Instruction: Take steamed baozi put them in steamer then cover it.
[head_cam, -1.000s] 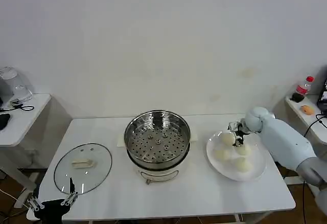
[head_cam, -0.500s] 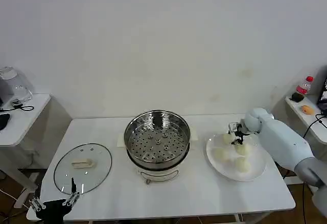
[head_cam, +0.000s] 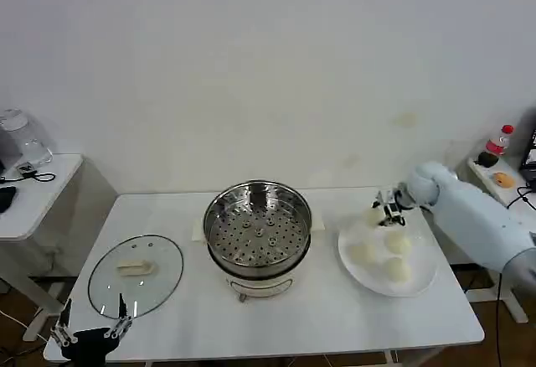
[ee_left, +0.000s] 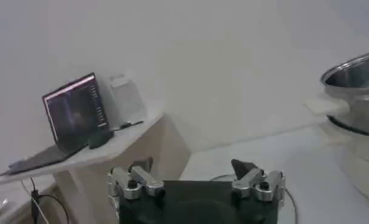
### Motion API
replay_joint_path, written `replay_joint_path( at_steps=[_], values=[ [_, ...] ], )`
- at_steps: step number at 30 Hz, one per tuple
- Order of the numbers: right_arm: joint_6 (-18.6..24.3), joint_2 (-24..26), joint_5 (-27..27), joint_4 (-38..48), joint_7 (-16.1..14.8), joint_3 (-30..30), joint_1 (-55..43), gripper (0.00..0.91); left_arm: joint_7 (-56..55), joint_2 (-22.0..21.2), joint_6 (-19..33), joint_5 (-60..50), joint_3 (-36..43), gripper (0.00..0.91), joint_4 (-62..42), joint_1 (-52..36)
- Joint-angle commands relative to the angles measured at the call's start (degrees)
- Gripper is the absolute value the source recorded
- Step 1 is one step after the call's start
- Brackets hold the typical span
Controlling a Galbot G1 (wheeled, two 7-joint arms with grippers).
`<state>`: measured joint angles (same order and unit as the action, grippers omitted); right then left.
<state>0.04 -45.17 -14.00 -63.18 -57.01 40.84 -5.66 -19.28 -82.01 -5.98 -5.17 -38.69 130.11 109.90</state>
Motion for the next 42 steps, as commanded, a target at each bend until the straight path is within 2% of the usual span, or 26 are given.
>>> replay_joint_path(
  at_steps=[1,4,6,13,18,22,25,30,38,42],
  values=[
    [-0.21,4.47,6.38,-8.35,-1.45,5.66,-8.14,0.584,0.03,0.07,-0.03,0.30,0.22,0.907,-0.18,-0.02],
    [0.44,3.99,9.54,-9.96,-1.53,8.88,-13.79,0.595,0.10,0.19,-0.08,0.33,0.32,0.907,0.01,-0.32],
    [1.59,2.67,9.59,-10.12,-1.54,10.17,-17.10,0.584,0.16,0.30,-0.25,0.69,0.38,0.907,-0.06,-0.51],
    [1.94,-4.37,16.03,-10.47,-0.70,17.32,-28.24,0.584,0.15,0.90,-0.52,1.89,0.02,0.907,0.08,-0.48],
    [3.19,-10.68,21.48,-10.45,1.12,19.62,-28.29,0.584,-0.23,1.23,-0.88,4.19,-0.86,0.907,0.00,-0.77],
    [5.61,-15.20,22.38,-11.09,2.31,21.87,-27.37,0.595,0.40,1.72,-1.35,7.06,-2.00,0.907,0.27,-0.85],
    [8.79,-18.36,20.81,-10.13,3.75,23.79,-26.67,0.584,1.88,1.78,-1.99,7.31,-2.82,0.907,0.56,-1.01],
    [12.26,-22.95,17.89,-6.75,4.09,25.48,-24.58,0.584,2.42,1.30,-1.99,7.14,-3.31,0.907,0.52,-1.40],
    [20.35,-26.96,13.87,-2.24,4.69,28.12,-21.13,0.584,1.29,1.29,-2.23,7.11,-3.94,0.907,0.98,-1.50],
    [23.16,-28.67,9.60,1.39,5.12,27.46,-18.45,0.584,1.24,0.98,-2.24,7.04,-3.91,0.907,0.86,-1.40]
  ],
)
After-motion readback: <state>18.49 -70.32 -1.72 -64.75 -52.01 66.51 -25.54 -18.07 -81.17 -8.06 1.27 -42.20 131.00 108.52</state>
